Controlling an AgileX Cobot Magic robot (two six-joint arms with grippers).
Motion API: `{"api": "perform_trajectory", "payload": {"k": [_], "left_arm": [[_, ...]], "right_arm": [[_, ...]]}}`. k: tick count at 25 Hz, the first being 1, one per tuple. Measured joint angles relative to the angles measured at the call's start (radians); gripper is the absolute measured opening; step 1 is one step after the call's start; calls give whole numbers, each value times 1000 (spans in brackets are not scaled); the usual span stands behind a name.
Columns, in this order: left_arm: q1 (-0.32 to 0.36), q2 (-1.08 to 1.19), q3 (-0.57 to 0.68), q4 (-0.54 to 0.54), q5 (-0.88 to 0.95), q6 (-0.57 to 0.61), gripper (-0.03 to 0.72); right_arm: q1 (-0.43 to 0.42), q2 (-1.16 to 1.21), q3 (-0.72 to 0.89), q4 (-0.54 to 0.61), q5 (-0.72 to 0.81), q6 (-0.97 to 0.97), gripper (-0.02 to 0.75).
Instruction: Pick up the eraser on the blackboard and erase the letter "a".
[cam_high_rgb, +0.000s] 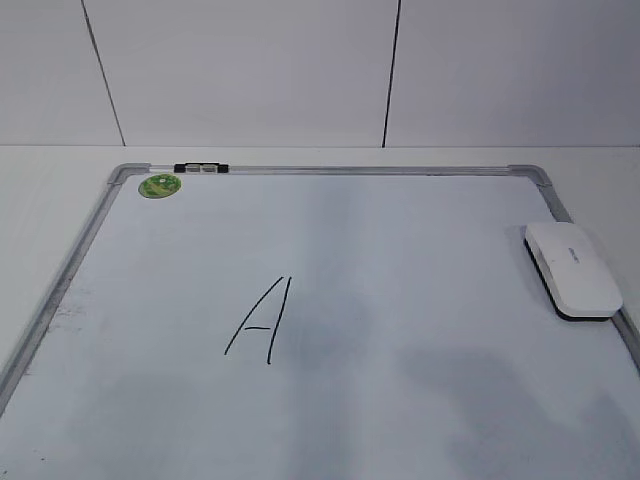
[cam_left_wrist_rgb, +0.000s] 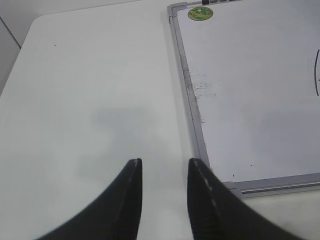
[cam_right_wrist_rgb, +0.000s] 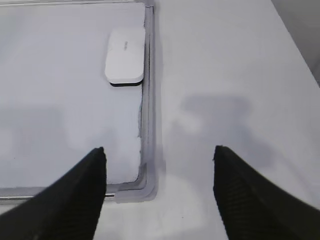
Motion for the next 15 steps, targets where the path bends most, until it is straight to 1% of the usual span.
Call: {"api": "perform_trajectory", "payload": {"k": [8,12,15], "left_arm": [[42,0,0,0,0,0,235],[77,0,0,0,0,0,235],[85,0,0,0,0,0,235]], "right_arm": [[-100,0,0,-2,0,-2,540],[-134,0,0,-2,0,-2,540],[-152,0,0,-2,0,-2,540]]}}
